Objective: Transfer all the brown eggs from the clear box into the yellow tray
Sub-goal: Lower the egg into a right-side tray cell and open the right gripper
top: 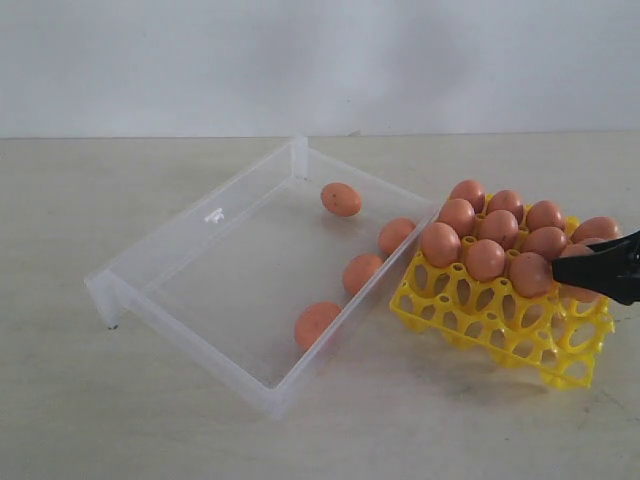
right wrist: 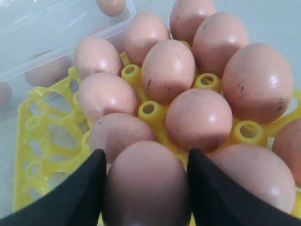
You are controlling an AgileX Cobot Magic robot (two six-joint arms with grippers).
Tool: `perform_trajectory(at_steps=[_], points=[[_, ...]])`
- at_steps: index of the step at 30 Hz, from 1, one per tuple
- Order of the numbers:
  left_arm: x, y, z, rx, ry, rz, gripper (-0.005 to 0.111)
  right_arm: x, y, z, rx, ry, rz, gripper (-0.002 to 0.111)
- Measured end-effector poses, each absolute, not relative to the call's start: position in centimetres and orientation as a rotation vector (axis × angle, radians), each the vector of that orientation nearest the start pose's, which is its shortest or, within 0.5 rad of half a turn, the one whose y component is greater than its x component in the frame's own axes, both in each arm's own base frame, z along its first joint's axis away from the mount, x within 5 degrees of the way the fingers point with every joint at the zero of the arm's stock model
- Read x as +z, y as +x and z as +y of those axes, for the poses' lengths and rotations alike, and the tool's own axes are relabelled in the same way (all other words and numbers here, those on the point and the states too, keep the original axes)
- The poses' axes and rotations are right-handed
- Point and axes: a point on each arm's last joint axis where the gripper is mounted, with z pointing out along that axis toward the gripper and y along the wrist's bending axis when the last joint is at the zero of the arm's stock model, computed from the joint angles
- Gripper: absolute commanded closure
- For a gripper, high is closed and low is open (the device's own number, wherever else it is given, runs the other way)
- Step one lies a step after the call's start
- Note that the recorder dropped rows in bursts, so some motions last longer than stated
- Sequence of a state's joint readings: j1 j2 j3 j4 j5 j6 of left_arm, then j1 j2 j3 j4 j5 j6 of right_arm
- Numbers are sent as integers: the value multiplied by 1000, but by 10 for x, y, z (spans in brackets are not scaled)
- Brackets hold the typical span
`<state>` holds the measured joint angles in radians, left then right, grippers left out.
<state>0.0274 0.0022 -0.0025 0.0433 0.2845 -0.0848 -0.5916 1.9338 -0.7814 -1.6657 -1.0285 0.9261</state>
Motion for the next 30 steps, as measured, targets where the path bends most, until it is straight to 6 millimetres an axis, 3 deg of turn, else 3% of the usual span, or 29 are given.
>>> perform_trajectory(at_steps=[7, 13, 23, 30], points=[[188, 55, 3, -1, -71, 1766, 103, 120, 287, -99, 670, -454, 2108, 62], [188, 55, 3, -1, -71, 1766, 103, 120, 287, -99, 680, -439, 2112, 46], [188, 55, 3, -1, -71, 1766, 103, 120, 287, -99, 686, -429, 2108, 46], [188, 55, 3, -1, -71, 1766, 103, 142, 300, -101, 768, -182, 1882, 46]])
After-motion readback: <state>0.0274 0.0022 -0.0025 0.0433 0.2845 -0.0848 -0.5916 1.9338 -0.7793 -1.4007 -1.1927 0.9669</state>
